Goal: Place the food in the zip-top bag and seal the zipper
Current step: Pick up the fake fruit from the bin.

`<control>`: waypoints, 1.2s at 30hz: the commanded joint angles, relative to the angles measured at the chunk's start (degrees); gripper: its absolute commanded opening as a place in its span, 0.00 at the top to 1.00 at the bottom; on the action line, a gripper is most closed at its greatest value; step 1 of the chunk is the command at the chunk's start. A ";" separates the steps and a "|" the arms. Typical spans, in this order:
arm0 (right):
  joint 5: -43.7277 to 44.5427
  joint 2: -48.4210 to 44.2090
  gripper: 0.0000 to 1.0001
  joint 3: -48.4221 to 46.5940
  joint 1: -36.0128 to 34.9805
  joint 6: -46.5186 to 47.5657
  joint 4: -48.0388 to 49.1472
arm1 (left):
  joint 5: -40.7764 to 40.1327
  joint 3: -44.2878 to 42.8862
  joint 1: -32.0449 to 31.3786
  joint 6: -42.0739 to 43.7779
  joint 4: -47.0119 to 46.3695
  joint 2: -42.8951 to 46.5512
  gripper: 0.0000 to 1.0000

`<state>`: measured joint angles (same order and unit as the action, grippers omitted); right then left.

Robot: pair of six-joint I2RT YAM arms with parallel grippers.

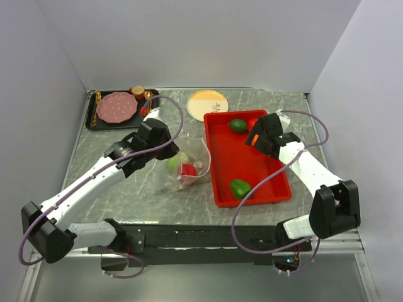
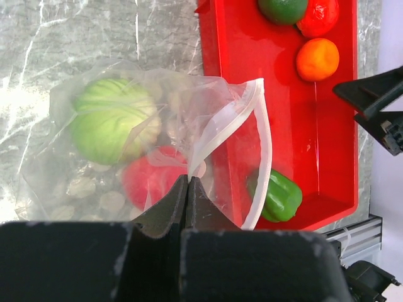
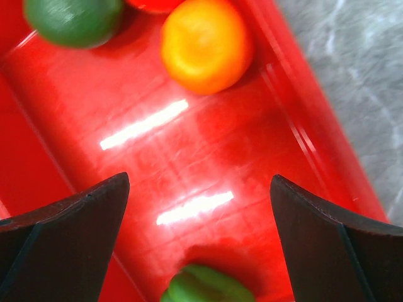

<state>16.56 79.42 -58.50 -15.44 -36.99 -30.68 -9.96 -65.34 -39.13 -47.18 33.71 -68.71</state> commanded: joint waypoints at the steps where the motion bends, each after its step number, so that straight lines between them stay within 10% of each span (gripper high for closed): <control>1: 0.93 3.54 0.00 -2.93 1.82 2.01 0.80 | -0.77 -0.40 0.02 1.83 -1.02 2.26 0.99; 36: 3.56 13.93 0.00 -5.14 3.14 5.26 5.27 | 1.25 0.57 0.02 1.21 -1.46 3.05 0.99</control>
<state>16.62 95.07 -63.72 -12.84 -31.03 -26.68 -9.76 -64.51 -39.13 -46.13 33.67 -65.84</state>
